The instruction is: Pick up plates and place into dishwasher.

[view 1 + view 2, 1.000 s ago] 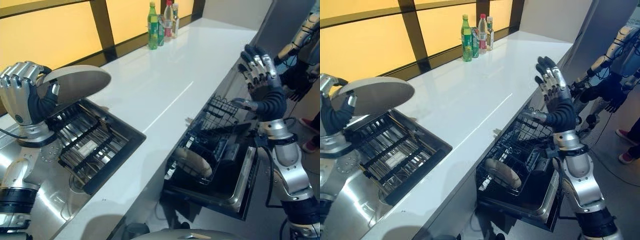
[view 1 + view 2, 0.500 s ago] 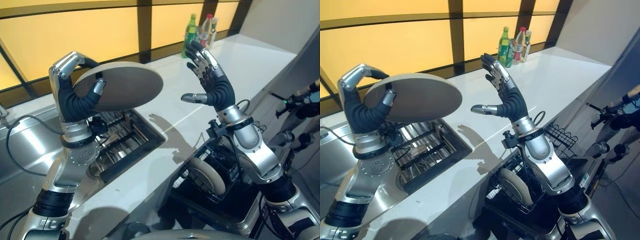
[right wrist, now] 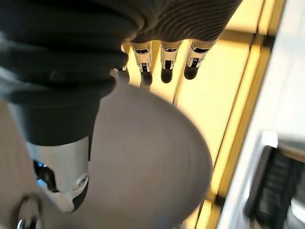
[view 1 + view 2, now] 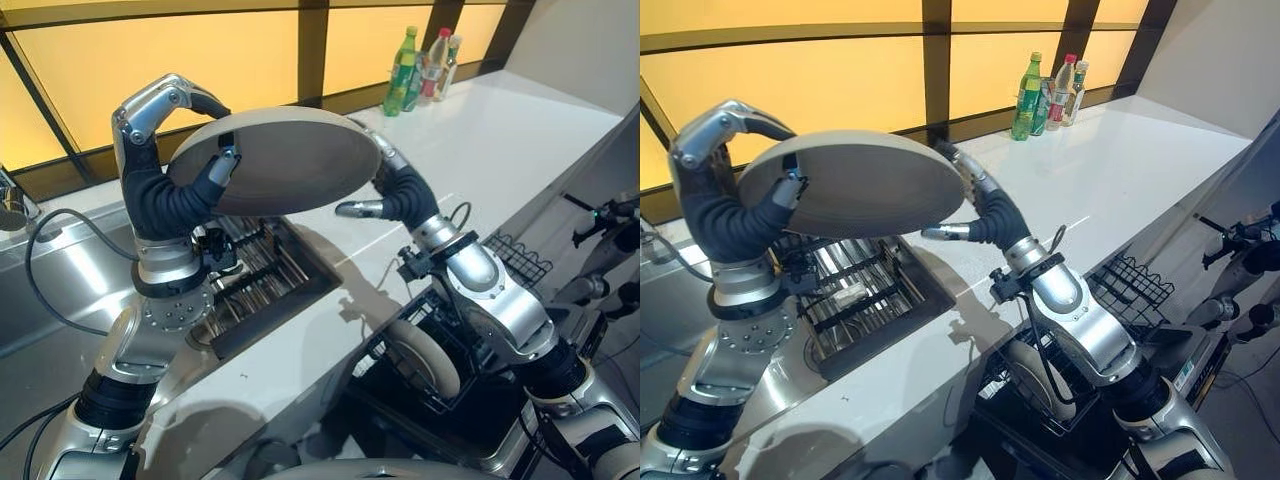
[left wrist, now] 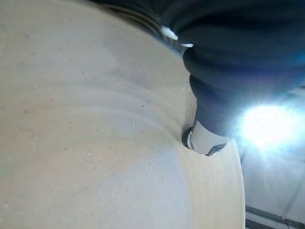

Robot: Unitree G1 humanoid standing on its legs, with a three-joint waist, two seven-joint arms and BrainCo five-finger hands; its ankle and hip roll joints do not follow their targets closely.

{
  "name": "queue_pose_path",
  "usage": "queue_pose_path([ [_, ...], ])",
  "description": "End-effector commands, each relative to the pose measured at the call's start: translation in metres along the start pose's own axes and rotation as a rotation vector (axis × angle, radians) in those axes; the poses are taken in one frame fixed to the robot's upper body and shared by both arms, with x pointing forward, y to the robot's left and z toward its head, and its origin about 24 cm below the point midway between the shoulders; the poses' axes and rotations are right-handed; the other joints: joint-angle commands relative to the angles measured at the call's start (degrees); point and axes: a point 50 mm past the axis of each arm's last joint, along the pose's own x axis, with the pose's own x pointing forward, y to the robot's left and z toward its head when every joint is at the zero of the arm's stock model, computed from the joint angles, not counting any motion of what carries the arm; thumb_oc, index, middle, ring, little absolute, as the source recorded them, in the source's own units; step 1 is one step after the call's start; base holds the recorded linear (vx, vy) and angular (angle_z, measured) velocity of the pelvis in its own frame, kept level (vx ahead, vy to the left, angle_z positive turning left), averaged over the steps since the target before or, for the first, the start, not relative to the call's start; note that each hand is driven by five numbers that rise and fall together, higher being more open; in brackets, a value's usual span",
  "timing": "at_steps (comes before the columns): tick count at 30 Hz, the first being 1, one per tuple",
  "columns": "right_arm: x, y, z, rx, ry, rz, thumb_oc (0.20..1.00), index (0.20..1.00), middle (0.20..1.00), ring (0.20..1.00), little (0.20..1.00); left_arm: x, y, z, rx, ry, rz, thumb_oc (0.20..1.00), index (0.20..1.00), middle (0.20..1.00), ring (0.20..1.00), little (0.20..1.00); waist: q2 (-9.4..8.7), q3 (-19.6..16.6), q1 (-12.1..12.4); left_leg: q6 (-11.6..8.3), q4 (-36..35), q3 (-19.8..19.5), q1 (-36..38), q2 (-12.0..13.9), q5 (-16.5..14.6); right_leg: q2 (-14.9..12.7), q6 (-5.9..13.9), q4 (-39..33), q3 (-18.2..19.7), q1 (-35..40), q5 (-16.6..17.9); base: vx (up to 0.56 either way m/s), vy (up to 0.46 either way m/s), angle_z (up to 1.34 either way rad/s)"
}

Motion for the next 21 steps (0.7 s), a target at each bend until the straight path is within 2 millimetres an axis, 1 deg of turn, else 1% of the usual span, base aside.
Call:
queue_pose_path([
  [1, 0.019, 0.009, 0.032, 0.027, -0.134, 0.146, 1.000, 1.000, 1.000, 1.000, 1.000, 0.017, -0.008, 0.010, -0.103, -0.090, 0.008, 0.200, 0.200, 0.200, 0.200, 0.200, -0.65, -2.4, 0.3, 3.13, -2.6, -2.4, 0.9, -3.6, 1.0, -2.5, 2.52, 8.4, -1.4, 1.3, -5.5, 0.00, 0.000, 0.00],
  [5, 0.024, 0.017, 0.031, 0.088, -0.119, 0.229, 1.000, 1.000, 1.000, 1.000, 1.000, 0.018, -0.011, 0.010, -0.119, -0.090, 0.000, 0.200, 0.200, 0.200, 0.200, 0.200, -0.97, -2.6, 0.7, 3.16, -2.6, -3.0, 1.0, -3.7, 1.0, -2.4, 2.30, 8.3, -1.8, 1.6, -5.6, 0.00, -0.017, 0.04],
  [9, 0.022, 0.029, 0.037, 0.260, -0.149, 0.392, 1.000, 1.000, 1.000, 1.000, 1.000, 0.017, -0.012, 0.011, -0.137, -0.092, -0.011, 0.200, 0.200, 0.200, 0.200, 0.200, -1.29, -2.8, 1.1, 3.15, -2.5, -3.2, 1.1, -3.7, 0.9, -2.2, 2.06, 8.1, -2.0, 1.8, -5.9, -0.01, -0.018, 0.04],
  [12, 0.024, 0.036, 0.045, 0.384, -0.213, 0.479, 1.000, 1.000, 1.000, 1.000, 1.000, 0.016, -0.013, 0.010, -0.157, -0.094, -0.017, 0.200, 0.200, 0.200, 0.200, 0.200, -1.46, -2.8, 1.6, 3.16, -2.4, -3.5, 1.1, -3.7, 0.9, -2.1, 1.87, 7.9, -2.4, 2.0, -6.0, 0.00, 0.000, 0.00],
  [16, 0.028, 0.040, 0.052, 0.471, -0.277, 0.510, 1.000, 1.000, 1.000, 1.000, 1.000, 0.011, -0.011, 0.009, -0.182, -0.086, -0.025, 0.200, 0.200, 0.200, 0.200, 0.200, -1.42, -3.2, 2.5, 3.28, -2.2, -3.9, 1.1, -3.7, 0.8, -2.2, 1.77, 7.5, -3.0, 2.3, -6.0, 0.00, -0.011, 0.06],
  [21, 0.024, 0.049, 0.045, 0.615, -0.265, 0.614, 1.000, 1.000, 1.000, 1.000, 1.000, 0.006, -0.008, 0.006, -0.183, -0.080, -0.022, 0.200, 0.200, 0.200, 0.200, 0.200, -1.21, -3.3, 2.8, 3.56, -2.3, -3.9, 1.2, -3.7, 0.9, -2.3, 1.72, 7.1, -3.3, 2.6, -5.9, 0.00, -0.001, 0.01],
])
